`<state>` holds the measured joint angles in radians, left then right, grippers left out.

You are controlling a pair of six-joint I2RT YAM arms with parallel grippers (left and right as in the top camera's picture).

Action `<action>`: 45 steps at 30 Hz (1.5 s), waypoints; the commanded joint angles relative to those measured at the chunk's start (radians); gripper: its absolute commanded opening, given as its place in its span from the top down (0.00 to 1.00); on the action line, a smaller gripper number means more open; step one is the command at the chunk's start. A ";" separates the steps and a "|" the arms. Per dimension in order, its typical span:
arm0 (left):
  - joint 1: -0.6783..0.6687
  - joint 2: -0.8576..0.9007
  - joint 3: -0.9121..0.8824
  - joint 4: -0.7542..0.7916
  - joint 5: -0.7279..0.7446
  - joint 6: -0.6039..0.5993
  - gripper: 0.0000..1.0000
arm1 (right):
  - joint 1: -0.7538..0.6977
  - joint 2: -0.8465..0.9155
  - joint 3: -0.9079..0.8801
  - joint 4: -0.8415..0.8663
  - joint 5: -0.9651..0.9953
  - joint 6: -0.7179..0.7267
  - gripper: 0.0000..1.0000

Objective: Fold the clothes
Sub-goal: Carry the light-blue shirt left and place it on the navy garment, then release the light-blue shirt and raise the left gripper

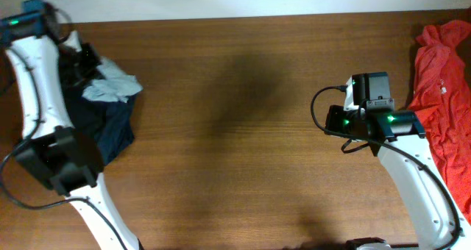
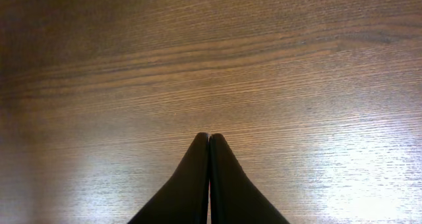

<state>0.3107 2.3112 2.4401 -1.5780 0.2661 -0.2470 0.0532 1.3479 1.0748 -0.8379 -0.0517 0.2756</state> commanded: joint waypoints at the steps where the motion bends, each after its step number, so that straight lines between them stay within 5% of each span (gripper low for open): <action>1: 0.059 -0.090 0.000 -0.032 0.052 0.056 0.99 | 0.005 -0.012 -0.002 0.011 -0.007 -0.010 0.96; 13: 0.262 -0.094 -0.015 -0.106 -0.048 0.098 0.99 | 0.005 -0.013 0.034 0.011 0.014 -0.010 0.96; 26: 0.291 -0.093 -0.294 -0.003 -0.118 0.146 0.99 | 0.005 -0.013 0.097 -0.027 0.014 -0.013 0.96; 36: 0.417 -0.118 -0.308 -0.036 -0.117 0.128 0.99 | 0.005 -0.013 0.097 -0.029 0.015 -0.018 0.96; 40: 0.445 -0.118 -0.308 -0.050 -0.116 0.114 0.80 | 0.005 -0.013 0.098 -0.028 0.019 -0.018 0.96; 42: 0.452 -0.122 -0.307 -0.055 -0.114 0.106 0.41 | 0.005 -0.013 0.098 -0.028 0.022 -0.018 0.96; 45: 0.455 -0.141 -0.307 -0.049 -0.113 0.106 0.31 | 0.005 -0.013 0.098 -0.030 0.022 -0.036 0.96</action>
<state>0.7639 2.2322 2.1365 -1.6279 0.1558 -0.1341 0.0532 1.3479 1.1484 -0.8677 -0.0460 0.2577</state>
